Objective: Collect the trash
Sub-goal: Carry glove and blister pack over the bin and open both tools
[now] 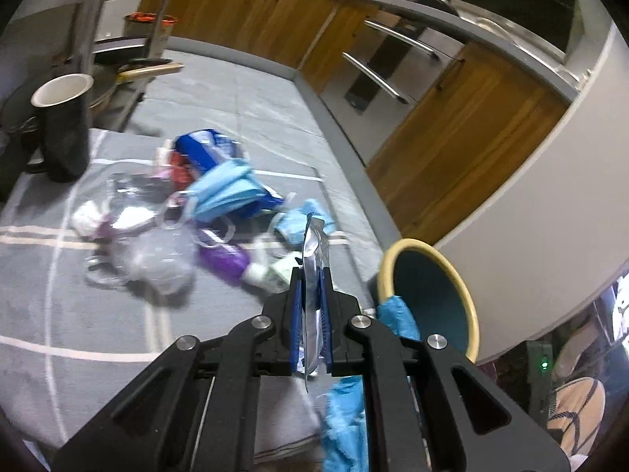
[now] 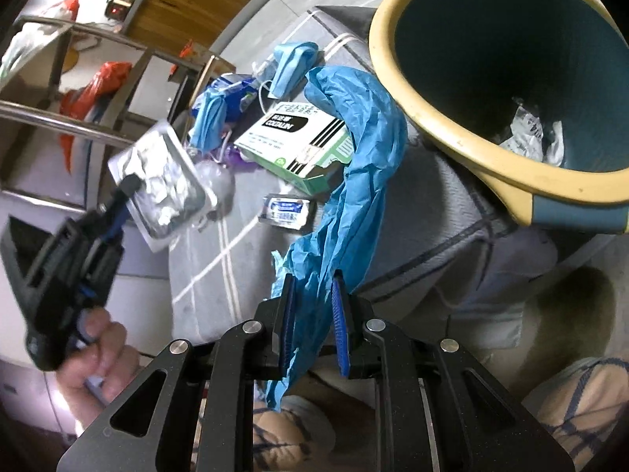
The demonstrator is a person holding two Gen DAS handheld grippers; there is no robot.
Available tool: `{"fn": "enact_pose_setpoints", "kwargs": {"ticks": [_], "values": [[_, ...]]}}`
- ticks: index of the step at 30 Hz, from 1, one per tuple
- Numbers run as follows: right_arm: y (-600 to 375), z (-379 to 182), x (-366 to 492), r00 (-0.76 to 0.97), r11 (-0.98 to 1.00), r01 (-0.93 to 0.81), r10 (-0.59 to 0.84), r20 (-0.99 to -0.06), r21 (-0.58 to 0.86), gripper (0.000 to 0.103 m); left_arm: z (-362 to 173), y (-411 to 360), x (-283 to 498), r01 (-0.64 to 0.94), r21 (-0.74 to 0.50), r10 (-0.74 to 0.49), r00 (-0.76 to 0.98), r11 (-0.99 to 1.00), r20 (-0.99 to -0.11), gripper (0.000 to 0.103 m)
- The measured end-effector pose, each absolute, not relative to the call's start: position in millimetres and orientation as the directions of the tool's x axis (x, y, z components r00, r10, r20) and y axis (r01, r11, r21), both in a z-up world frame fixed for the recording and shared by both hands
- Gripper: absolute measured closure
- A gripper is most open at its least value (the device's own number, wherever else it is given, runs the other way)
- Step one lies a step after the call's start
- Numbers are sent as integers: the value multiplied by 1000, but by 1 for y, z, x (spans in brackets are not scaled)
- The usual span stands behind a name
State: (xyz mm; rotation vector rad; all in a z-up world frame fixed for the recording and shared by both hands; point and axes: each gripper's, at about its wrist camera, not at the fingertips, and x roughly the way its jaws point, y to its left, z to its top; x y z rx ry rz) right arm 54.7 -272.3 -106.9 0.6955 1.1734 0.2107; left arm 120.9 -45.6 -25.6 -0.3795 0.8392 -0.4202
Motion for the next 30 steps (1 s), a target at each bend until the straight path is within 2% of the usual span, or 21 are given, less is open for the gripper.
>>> {"fn": "enact_pose_setpoints", "kwargs": {"ticks": [7,17,30], "values": [[-280,-107,48,398,778,197,493,-773,597,84,-39,-88,130,254,-481,-535,552,839,-640,95],[-301,-86,29,464,762,169,498,-733,625,87,-67,-119,144,231,-405,-464,504,885,-728,95],[-326,-48,30,586,781,132,435,-683,610,87,-50,-114,138,250,-424,-489,533,870,-690,95]]}}
